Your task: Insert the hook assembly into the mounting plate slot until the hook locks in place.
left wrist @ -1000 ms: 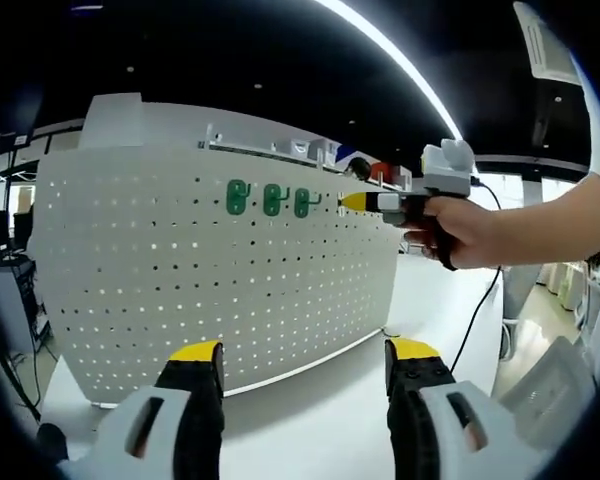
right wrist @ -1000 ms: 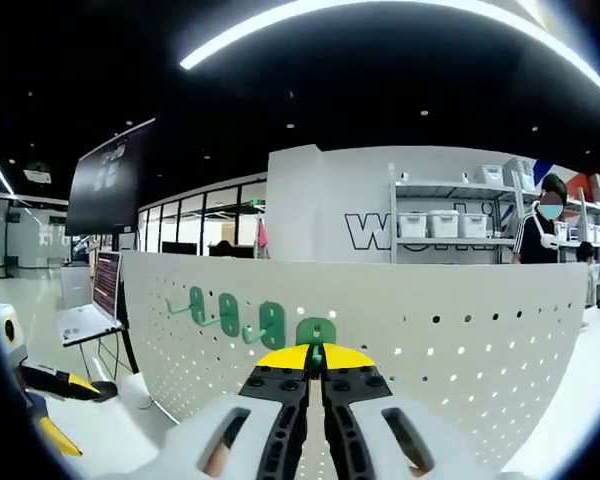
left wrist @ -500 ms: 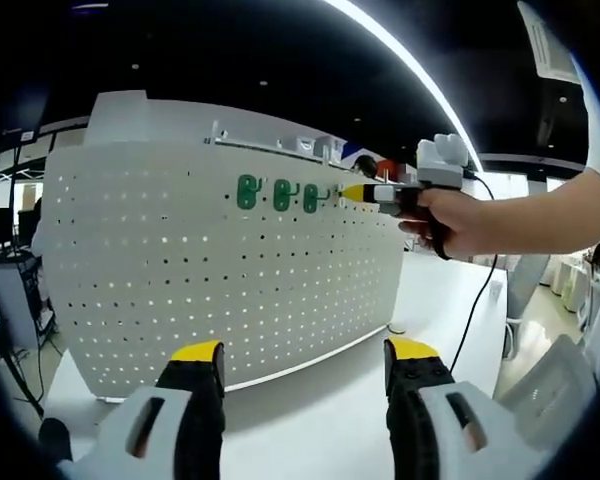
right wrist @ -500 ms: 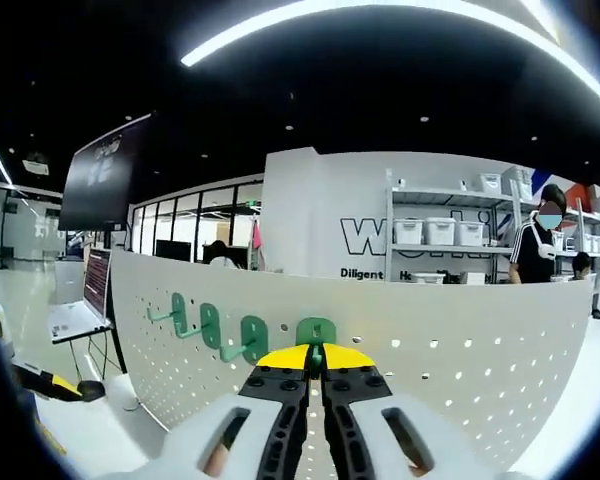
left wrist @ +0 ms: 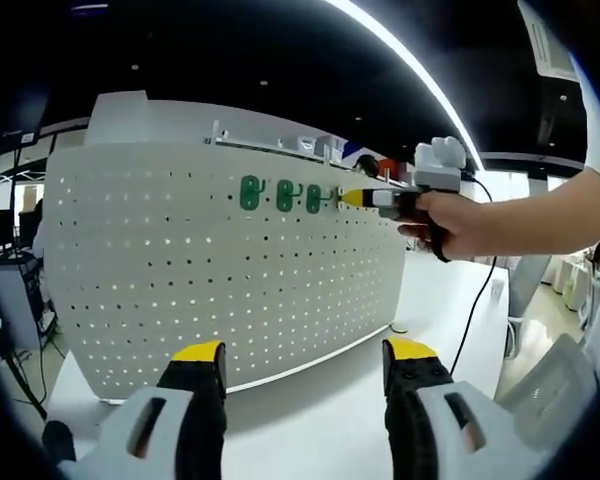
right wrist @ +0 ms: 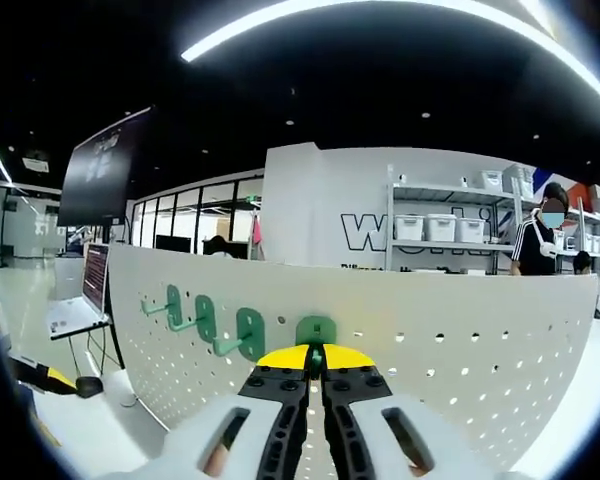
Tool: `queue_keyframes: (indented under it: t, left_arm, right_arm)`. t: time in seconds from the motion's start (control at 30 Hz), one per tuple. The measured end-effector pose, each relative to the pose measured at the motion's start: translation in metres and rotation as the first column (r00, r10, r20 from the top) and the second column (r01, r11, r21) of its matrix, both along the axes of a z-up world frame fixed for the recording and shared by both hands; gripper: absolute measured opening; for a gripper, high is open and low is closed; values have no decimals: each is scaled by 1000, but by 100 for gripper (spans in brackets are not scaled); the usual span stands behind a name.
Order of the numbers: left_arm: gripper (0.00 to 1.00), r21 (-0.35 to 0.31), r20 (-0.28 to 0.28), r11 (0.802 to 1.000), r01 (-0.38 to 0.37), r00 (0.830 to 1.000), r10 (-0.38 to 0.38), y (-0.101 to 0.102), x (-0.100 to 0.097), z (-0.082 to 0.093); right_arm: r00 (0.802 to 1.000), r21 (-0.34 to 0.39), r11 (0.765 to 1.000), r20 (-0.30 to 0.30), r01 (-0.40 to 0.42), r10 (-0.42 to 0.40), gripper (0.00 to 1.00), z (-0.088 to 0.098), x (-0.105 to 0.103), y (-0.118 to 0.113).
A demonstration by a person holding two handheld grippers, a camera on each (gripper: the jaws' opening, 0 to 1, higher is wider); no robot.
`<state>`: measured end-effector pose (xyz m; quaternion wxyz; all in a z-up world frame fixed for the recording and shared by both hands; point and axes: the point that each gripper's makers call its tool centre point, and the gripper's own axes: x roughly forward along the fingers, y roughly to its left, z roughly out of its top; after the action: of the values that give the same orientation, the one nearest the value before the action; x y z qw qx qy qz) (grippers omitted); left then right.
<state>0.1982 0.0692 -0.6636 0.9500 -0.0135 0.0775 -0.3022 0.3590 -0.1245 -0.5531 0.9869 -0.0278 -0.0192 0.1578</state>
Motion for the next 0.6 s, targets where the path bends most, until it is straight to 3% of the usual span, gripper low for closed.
queue_keyframes:
  t: [0.33,0.6]
  left_arm:
    - [64,2,0,1000,-3,1000,3,2,0,2]
    - [64,4,0,1000,0,1000,0,3,-1,2]
  right_arm:
    - [999,-15,999,4,34,-34,1,0,3,2]
    - [990,-11,990,-14,142,-142,1,0,5,1]
